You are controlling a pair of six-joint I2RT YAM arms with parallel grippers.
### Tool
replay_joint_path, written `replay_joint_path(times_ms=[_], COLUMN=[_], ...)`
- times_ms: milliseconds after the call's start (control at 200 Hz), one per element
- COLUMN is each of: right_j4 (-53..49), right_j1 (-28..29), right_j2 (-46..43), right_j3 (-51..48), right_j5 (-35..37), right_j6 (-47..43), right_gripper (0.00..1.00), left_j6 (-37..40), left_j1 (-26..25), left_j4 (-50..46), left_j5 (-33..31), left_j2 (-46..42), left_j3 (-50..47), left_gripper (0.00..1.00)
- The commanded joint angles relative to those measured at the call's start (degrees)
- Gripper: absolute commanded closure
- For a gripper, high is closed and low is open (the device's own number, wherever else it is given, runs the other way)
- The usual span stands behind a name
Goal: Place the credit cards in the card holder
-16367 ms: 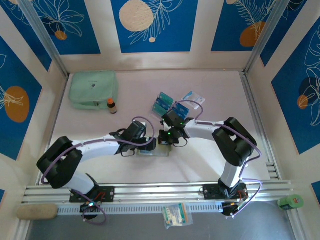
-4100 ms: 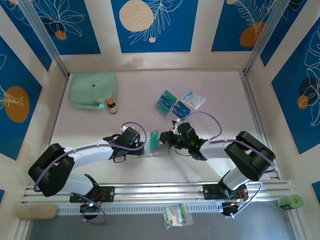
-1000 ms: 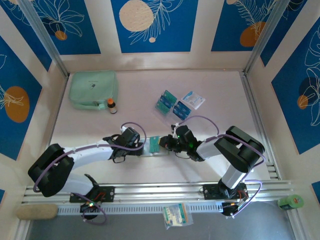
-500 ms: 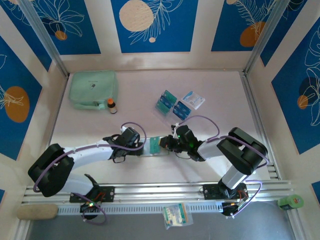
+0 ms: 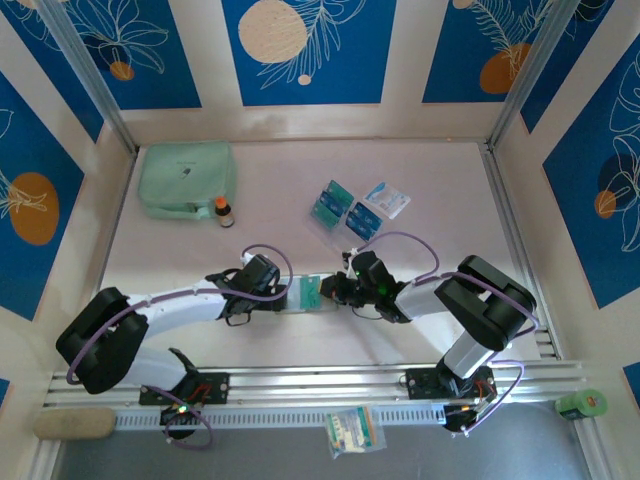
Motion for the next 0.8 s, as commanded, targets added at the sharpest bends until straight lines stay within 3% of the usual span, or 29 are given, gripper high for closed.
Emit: replay_joint_path(times_ms=[0, 795], right_j4=[-2.82, -6.14], right_j1=[0.61, -0.10], right_j2=[-0.44, 4.81], right_j3=[0.26, 6.58], right_j5=[-1.22, -5.87], right_j6=[-1.11, -2.72], right_gripper=[1.00, 1.00], left_j6=[0.17, 0.01], left_j1=[0.41, 0.41], left_j4=[-0.01, 0.02], left_j5=[0.31, 0.53], left_j2=[0.62, 0.06], left_j3=[-0.98, -0.81], left_gripper=[0.00, 0.00])
